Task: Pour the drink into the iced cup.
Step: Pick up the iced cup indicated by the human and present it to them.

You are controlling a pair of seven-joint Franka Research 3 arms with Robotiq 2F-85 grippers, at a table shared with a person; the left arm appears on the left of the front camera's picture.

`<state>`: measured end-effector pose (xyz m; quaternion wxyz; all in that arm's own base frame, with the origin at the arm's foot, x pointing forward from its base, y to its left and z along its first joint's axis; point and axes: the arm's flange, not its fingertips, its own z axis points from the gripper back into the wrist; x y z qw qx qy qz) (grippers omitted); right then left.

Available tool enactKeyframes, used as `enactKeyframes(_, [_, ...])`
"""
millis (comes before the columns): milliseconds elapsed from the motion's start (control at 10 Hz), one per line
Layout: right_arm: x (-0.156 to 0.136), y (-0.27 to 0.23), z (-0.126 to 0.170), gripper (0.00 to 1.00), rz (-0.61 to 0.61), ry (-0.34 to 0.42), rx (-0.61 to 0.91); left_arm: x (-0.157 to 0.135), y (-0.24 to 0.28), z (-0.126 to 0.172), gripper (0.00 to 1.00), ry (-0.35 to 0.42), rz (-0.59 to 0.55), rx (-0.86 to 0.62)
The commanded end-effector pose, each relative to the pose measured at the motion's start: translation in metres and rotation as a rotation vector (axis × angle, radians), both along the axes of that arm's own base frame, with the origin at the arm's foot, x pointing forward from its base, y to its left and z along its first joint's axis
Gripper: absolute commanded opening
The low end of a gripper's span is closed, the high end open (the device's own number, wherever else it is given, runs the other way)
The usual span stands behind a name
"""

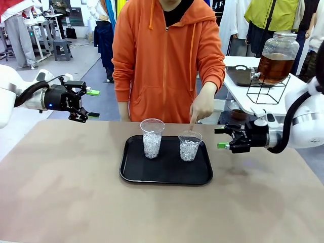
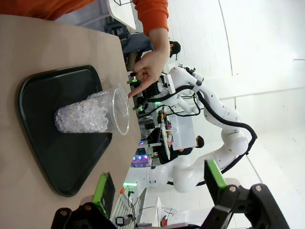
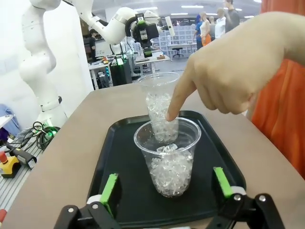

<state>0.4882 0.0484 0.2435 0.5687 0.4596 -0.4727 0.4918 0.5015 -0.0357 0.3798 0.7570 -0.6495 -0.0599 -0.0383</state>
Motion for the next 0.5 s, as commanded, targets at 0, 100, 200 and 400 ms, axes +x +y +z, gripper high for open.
enactKeyframes(0, [0.009, 0.013, -0.017, 1.00, 0.010, -0.059, 0.041, -0.002, 0.000, 0.001, 1.00, -0.018, 0.002, 0.004])
enactKeyframes(100, [0.012, 0.016, -0.024, 1.00, 0.009, -0.052, 0.046, -0.002, 0.000, 0.001, 1.00, -0.018, 0.002, 0.004])
enactKeyframes(200, [0.015, 0.020, -0.032, 1.00, 0.016, -0.040, 0.054, -0.002, 0.000, 0.001, 1.00, -0.018, 0.002, 0.004])
enactKeyframes(400, [0.023, 0.029, -0.043, 1.00, 0.014, -0.014, 0.063, -0.002, 0.000, 0.001, 1.00, -0.018, 0.002, 0.004])
